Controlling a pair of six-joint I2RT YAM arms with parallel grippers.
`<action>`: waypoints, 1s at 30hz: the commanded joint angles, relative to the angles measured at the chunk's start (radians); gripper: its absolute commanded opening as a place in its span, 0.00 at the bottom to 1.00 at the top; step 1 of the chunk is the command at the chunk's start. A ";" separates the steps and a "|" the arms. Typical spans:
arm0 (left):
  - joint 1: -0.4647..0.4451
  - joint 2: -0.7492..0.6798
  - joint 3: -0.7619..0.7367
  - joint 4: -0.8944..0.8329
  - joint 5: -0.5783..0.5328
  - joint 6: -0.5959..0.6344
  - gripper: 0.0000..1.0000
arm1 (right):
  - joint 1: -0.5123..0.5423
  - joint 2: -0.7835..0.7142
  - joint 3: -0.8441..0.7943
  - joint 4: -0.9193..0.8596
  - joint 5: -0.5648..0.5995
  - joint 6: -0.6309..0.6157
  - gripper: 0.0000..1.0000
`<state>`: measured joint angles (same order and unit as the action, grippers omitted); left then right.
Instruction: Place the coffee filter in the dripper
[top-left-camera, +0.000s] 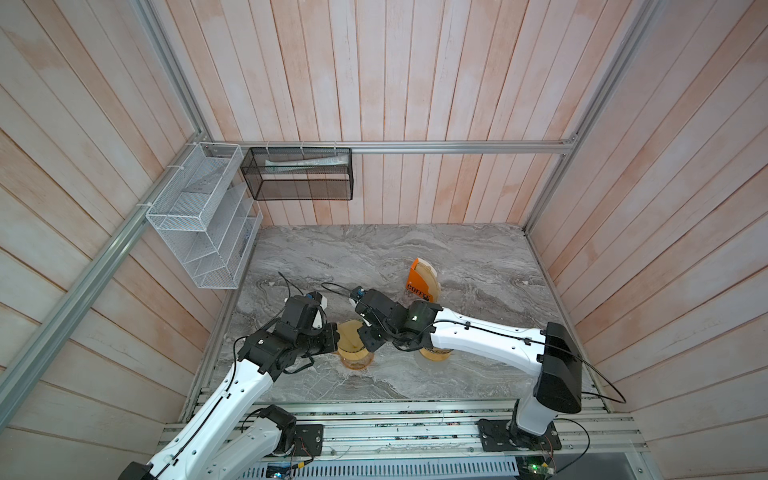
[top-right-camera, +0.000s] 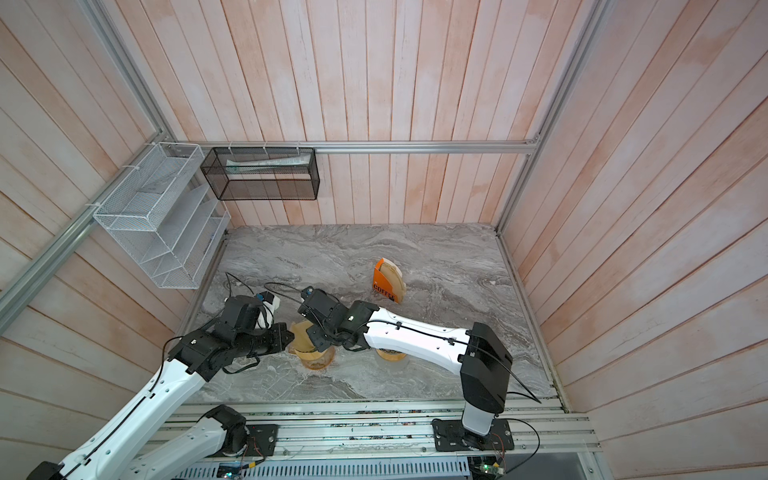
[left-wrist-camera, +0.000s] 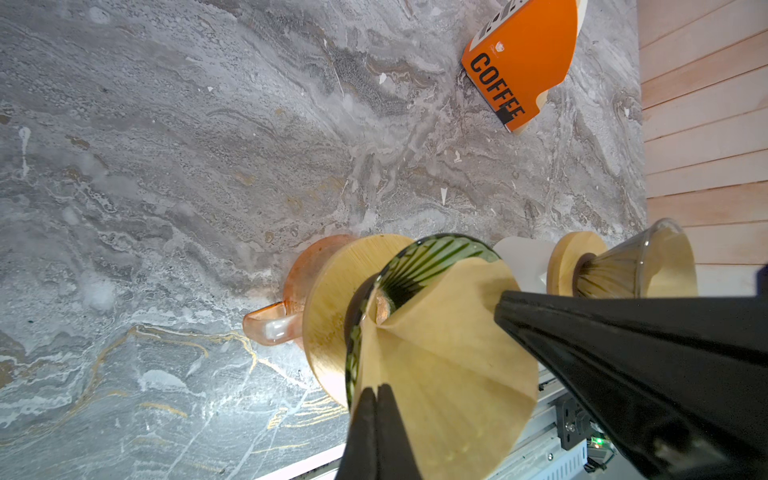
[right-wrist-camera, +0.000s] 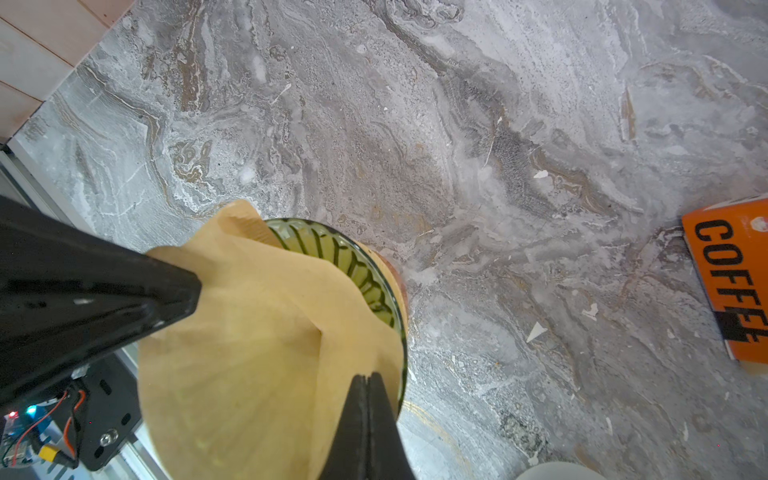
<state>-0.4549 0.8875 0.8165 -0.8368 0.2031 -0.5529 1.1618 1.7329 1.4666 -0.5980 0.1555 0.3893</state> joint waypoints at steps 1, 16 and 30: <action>-0.005 -0.012 -0.010 0.006 -0.014 0.004 0.06 | 0.003 -0.018 -0.010 -0.006 0.002 0.004 0.00; -0.005 -0.007 0.086 -0.005 -0.015 0.011 0.05 | 0.003 -0.030 0.045 -0.033 0.012 -0.002 0.00; -0.005 -0.005 0.101 -0.006 -0.019 0.011 0.05 | 0.003 -0.068 0.046 -0.014 0.020 0.002 0.00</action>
<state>-0.4549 0.8867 0.9054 -0.8413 0.2005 -0.5526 1.1618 1.6997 1.4914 -0.6083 0.1589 0.3889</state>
